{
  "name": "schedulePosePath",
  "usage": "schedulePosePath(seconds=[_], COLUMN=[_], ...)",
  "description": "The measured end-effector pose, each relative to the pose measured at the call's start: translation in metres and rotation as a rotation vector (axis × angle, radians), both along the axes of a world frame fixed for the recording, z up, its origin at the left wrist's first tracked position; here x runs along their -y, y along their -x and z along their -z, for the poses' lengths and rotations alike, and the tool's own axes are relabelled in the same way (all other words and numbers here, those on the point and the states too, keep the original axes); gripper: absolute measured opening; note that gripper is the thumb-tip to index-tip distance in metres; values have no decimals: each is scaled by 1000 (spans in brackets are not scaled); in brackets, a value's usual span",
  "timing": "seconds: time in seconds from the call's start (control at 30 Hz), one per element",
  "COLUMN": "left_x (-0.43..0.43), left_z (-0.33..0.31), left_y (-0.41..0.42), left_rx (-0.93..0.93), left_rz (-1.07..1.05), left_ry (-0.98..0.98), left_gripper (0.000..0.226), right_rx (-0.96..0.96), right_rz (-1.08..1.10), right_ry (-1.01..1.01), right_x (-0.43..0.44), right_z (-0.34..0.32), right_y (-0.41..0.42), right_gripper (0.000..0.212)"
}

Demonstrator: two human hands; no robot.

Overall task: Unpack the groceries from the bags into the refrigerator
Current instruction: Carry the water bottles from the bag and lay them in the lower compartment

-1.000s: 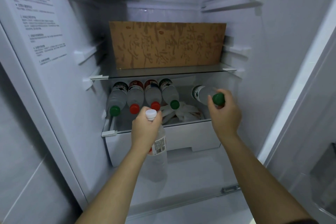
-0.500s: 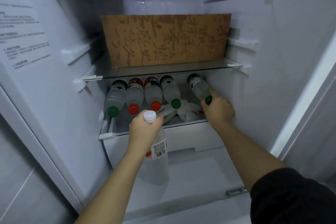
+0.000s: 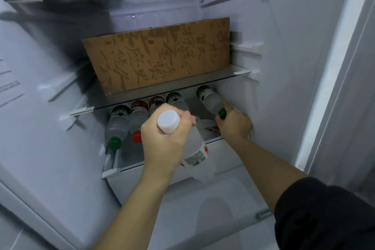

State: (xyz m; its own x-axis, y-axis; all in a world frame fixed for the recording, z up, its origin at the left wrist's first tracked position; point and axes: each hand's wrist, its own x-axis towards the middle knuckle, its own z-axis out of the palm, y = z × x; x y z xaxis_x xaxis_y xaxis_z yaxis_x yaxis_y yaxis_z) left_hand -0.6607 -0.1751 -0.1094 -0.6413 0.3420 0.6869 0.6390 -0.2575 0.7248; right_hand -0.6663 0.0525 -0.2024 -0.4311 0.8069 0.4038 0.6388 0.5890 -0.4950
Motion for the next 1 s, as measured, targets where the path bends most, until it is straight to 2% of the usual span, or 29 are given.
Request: schedulePosePath(seconds=[0.1, 0.23, 0.5, 0.6, 0.67, 0.77, 0.83, 0.93, 1.0], left_x=[-9, -32, -83, -95, -103, -110, -113, -124, -131], left_z=[-21, -23, 18, 31, 42, 57, 64, 71, 70], left_y=[-9, -5, 34, 55, 69, 86, 96, 108, 109], left_rx=[-186, -346, -566, -631, -629, -432, -388, -542, -617], left_rz=[52, 74, 27, 19, -9, -58, -101, -182, -191], left_ry=[-125, -218, -128, 28, 204, 376, 448, 604, 779], left_gripper=[13, 12, 13, 12, 27, 53, 57, 54, 61], right_rx=[-10, 18, -61, -77, -88, -149, -140, -113, -95], right_rz=[0, -7, -17, -33, -36, -38, -35, -18, -18], right_ry=[-4, 33, 29, 41, 49, 21, 9, -1, -5], right_x=[0, 2, -1, -2, -3, -4, -4, -5, -5], right_z=[0, -4, 2, 2, 4, 8, 9, 9, 9], right_y=[-1, -4, -3, -3, -1, 2, 2, 1, 1], right_gripper=[58, 58, 58, 57, 57, 58, 58, 58, 59])
